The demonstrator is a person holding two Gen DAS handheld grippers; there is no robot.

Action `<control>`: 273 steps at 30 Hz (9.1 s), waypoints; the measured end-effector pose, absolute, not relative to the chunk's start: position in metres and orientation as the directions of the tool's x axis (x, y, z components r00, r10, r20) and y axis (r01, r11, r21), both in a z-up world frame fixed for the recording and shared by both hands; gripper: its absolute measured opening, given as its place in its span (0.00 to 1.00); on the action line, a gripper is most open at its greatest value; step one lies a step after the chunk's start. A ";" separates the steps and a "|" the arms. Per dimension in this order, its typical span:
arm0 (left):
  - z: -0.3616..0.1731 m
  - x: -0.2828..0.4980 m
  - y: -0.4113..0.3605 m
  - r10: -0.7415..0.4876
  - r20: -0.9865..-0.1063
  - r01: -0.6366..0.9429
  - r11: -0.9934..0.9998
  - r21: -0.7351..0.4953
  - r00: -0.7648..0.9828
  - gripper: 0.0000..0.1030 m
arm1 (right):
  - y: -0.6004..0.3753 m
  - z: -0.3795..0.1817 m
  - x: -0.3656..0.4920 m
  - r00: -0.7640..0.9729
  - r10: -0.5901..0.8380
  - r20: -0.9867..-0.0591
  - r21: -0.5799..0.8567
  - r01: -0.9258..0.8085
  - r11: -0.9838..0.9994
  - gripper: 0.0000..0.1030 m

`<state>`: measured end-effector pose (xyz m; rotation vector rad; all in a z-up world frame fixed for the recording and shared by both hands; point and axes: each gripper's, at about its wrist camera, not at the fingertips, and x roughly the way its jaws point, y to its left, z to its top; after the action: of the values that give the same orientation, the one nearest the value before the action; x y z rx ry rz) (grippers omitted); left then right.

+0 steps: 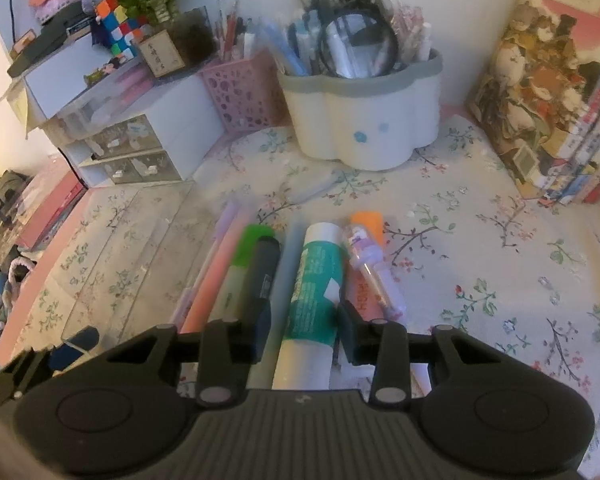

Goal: Organize stationery
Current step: 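Grasp the black marker from the row with the right gripper, then lower the black marker into the clear box and open the right gripper, then grasp the white glue stick with teal label using the right gripper, then place the glue stick upright into the clear box, release right gripper, then grasp the orange highlighter with the right gripper, then lower the orange highlighter into the clear box and open the right gripper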

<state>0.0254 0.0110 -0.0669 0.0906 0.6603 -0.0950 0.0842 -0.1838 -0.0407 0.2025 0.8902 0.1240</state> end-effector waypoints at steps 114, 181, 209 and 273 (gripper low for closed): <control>-0.073 0.024 0.013 -0.097 -0.591 0.129 0.992 0.012 0.801 0.70 | -0.201 -0.055 0.107 0.553 0.280 -0.785 0.385 0.081 0.919 0.17; -0.072 0.028 0.010 -0.093 -0.606 0.127 0.992 0.014 0.790 0.70 | -0.085 -0.032 0.140 0.416 0.391 -0.821 0.389 -0.094 0.916 0.18; -0.072 0.025 0.010 -0.093 -0.600 0.123 0.992 0.009 0.794 0.70 | -0.209 -0.035 0.104 0.582 0.357 -0.730 0.451 0.018 0.892 0.18; -0.072 0.024 0.009 -0.078 -0.605 0.105 0.994 0.009 0.792 0.70 | -0.203 -0.022 0.096 0.590 0.452 -0.669 0.587 0.047 0.808 0.14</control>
<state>0.0238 0.0091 -0.0717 0.0434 0.6488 -0.0988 0.0964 -0.2028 -0.0217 0.6032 0.9210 0.2529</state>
